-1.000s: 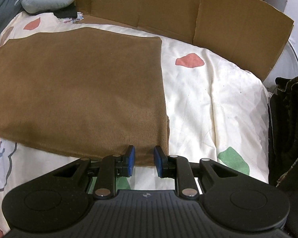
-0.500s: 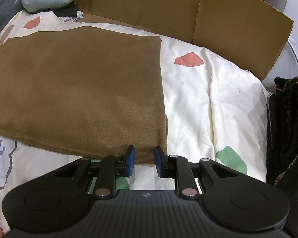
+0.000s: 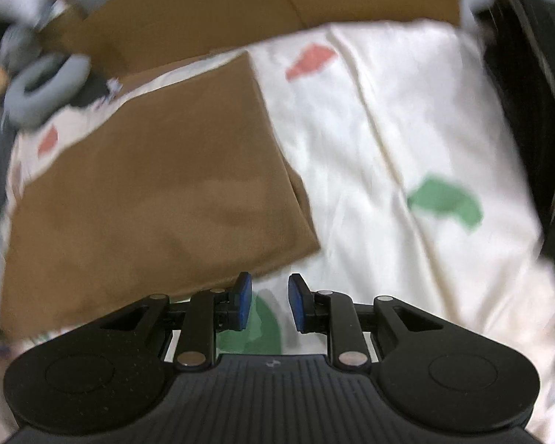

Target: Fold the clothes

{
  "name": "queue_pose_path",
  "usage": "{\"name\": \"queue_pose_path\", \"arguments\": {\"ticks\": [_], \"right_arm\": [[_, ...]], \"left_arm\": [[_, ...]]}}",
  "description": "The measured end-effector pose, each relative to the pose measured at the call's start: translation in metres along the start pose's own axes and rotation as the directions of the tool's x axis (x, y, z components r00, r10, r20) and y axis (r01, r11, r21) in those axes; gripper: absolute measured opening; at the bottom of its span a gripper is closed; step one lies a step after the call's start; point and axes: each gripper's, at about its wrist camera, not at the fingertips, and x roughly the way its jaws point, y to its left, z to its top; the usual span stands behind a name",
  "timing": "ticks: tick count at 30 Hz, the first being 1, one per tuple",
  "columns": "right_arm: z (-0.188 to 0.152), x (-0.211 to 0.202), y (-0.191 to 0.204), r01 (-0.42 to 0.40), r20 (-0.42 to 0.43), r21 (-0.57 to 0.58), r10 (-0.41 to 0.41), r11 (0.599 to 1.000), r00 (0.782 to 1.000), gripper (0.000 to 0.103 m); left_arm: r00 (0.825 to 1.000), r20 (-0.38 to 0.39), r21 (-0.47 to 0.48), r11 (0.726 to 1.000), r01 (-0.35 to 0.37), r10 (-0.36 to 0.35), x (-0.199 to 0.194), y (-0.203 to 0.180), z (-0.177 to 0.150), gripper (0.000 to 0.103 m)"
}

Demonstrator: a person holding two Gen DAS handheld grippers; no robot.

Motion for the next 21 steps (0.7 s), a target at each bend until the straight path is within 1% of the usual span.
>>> {"name": "queue_pose_path", "arguments": {"ticks": [2,3,4,6,8,11,13,14,16,18,19,21], "right_arm": [[-0.001,0.004,-0.01,-0.048,-0.004,0.096,0.048,0.994,0.999,0.034],[-0.001,0.006,-0.015,-0.071,0.005,0.143,0.071,0.987,0.997,0.039],[0.0,0.007,-0.021,-0.103,0.019,0.197,0.101,0.975,0.995,0.043],[0.001,0.011,-0.035,-0.169,0.055,0.31,0.16,0.936,0.986,0.049],[0.0,0.017,-0.048,-0.213,0.088,0.407,0.194,0.888,0.977,0.05],[-0.005,0.026,-0.06,-0.274,0.126,0.512,0.244,0.814,0.962,0.049],[-0.007,0.03,-0.063,-0.297,0.14,0.545,0.264,0.784,0.954,0.048],[-0.005,0.033,-0.064,-0.304,0.142,0.555,0.271,0.774,0.952,0.046],[-0.004,0.037,-0.066,-0.314,0.145,0.575,0.283,0.755,0.948,0.025],[-0.003,0.039,-0.07,-0.317,0.151,0.59,0.284,0.743,0.947,0.016],[-0.003,0.039,-0.071,-0.322,0.158,0.594,0.285,0.737,0.945,0.01],[-0.003,0.037,-0.073,-0.34,0.176,0.594,0.295,0.729,0.939,0.004]], "left_arm": [[1.0,-0.001,-0.037,0.999,0.025,-0.026,0.003,0.004,0.001,0.051],[0.999,0.001,-0.076,0.996,0.039,-0.039,0.004,0.008,0.001,0.052],[0.999,0.004,-0.114,0.992,0.052,-0.052,0.005,0.011,0.001,0.052],[0.997,0.008,-0.189,0.979,0.077,-0.077,0.008,0.019,0.001,0.054],[0.994,0.014,-0.249,0.963,0.105,-0.104,0.01,0.025,0.0,0.055],[0.988,0.033,-0.314,0.937,0.152,-0.149,0.014,0.032,-0.002,0.058],[0.983,0.052,-0.361,0.914,0.183,-0.176,0.018,0.038,-0.004,0.058],[0.98,0.065,-0.384,0.902,0.198,-0.188,0.021,0.042,-0.004,0.057],[0.976,0.086,-0.415,0.883,0.22,-0.202,0.024,0.046,-0.005,0.057],[0.977,0.081,-0.394,0.894,0.211,-0.195,0.025,0.042,-0.002,0.057],[0.978,0.079,-0.386,0.899,0.209,-0.194,0.025,0.04,0.0,0.055],[0.975,0.075,-0.387,0.895,0.22,-0.207,0.024,0.042,0.001,0.04]]}}
